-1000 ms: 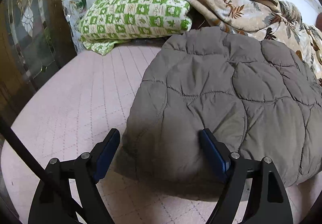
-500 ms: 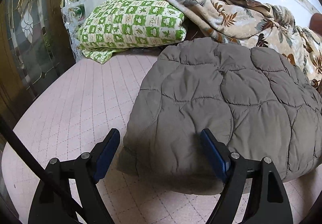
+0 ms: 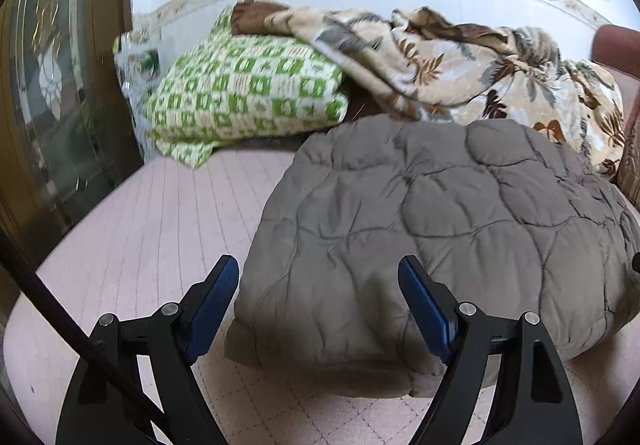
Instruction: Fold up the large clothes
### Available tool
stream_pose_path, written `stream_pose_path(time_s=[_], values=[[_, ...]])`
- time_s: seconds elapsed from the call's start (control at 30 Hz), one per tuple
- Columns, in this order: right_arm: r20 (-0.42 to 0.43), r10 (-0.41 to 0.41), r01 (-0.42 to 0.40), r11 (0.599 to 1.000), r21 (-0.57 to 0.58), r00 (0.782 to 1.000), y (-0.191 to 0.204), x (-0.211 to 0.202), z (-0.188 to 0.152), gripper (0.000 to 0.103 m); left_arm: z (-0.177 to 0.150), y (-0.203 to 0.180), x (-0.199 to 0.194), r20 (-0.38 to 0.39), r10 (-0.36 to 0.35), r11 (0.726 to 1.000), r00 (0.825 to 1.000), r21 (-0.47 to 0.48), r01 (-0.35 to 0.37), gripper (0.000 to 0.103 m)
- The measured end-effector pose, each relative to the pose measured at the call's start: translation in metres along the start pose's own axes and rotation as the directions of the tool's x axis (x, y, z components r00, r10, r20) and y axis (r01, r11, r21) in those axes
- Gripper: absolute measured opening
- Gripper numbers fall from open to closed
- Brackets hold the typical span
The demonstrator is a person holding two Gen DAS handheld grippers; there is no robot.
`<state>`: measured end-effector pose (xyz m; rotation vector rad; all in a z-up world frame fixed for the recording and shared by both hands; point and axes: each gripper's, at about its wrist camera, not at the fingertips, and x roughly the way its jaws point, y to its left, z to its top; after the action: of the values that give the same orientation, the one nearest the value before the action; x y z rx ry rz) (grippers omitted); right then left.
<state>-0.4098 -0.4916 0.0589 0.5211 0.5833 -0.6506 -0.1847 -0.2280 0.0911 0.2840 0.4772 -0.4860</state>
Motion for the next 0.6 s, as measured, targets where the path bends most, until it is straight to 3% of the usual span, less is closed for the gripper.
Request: stream_pose_path(time_s=[0.13, 0.3, 0.6], values=[[0.013, 0.008, -0.007, 0.998, -0.068, 1.000, 0.017, -0.002, -0.003, 0.070, 0.000, -0.013, -0.008, 0.045, -0.001, 0.998, 0.999, 0.059, -0.001, 0.082], [0.025, 0.002, 0.001, 0.992, -0.123, 1.000, 0.029, -0.003, -0.005, 0.070, -0.002, -0.022, -0.006, 0.038, -0.002, 0.994, 0.999, 0.106, -0.002, 0.082], [0.026, -0.010, 0.010, 1.000, 0.006, 1.000, -0.002, -0.003, 0.001, 0.070, -0.003, -0.020, -0.003, 0.029, 0.006, 0.994, 1.000, 0.105, -0.009, 0.082]])
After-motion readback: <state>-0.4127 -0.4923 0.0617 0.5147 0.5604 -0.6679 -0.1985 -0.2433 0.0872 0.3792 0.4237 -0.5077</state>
